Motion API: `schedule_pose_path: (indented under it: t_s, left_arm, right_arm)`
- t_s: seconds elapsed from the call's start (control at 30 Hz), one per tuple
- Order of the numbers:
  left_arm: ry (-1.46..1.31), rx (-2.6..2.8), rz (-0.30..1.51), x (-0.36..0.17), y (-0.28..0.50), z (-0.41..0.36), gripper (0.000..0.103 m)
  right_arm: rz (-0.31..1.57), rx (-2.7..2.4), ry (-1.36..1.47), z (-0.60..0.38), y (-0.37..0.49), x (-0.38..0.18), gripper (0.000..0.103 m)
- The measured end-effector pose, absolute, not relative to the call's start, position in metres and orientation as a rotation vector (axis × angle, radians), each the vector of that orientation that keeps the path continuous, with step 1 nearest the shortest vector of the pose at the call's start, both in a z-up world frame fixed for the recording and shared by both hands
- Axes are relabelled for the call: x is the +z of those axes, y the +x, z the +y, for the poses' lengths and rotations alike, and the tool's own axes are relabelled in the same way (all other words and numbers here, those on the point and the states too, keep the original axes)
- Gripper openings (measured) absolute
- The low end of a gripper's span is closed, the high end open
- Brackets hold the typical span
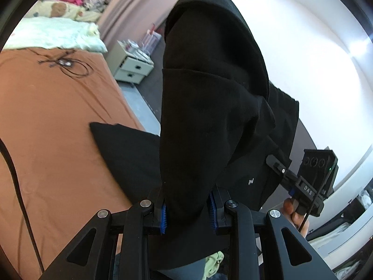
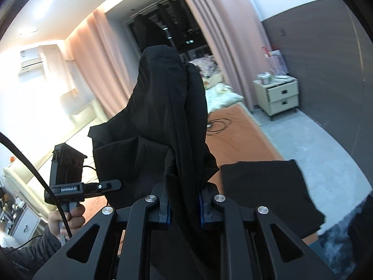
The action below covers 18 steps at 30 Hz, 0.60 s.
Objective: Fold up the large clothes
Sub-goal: 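Lift the folded garment with both grippers and carry it toward the folded shirt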
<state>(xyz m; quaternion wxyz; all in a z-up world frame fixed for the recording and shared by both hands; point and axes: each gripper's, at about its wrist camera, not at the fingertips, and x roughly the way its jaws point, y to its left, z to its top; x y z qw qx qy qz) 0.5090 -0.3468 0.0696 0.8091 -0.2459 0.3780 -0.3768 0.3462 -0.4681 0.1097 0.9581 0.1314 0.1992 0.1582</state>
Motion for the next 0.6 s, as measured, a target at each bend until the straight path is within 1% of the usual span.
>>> schedule_pose_path:
  t_s: [0.17,0.27,0.43,0.6]
  left_arm:
    - [-0.532,-0.843,0.871,0.047,0.554,-0.378,0.028]
    - [-0.543,-0.856,0.917,0.031,0.566,-0.403,0.028]
    - [-0.558,-0.87,0.999,-0.004,0.601,-0.432,0.028]
    - [-0.573,-0.859,1.055,-0.041,0.64,-0.44,0.028]
  right_arm:
    - [0.445,0.251,0.291,-0.465,0.345,0.11,0.013]
    - [0.472,0.218,0.311,-0.458,0.349,0.111,0.013]
    - [0.531,0.153,0.346,-0.447,0.375,0.104,0.013]
    - [0.593,0.101,0.365,-0.423,0.41,0.089,0.013]
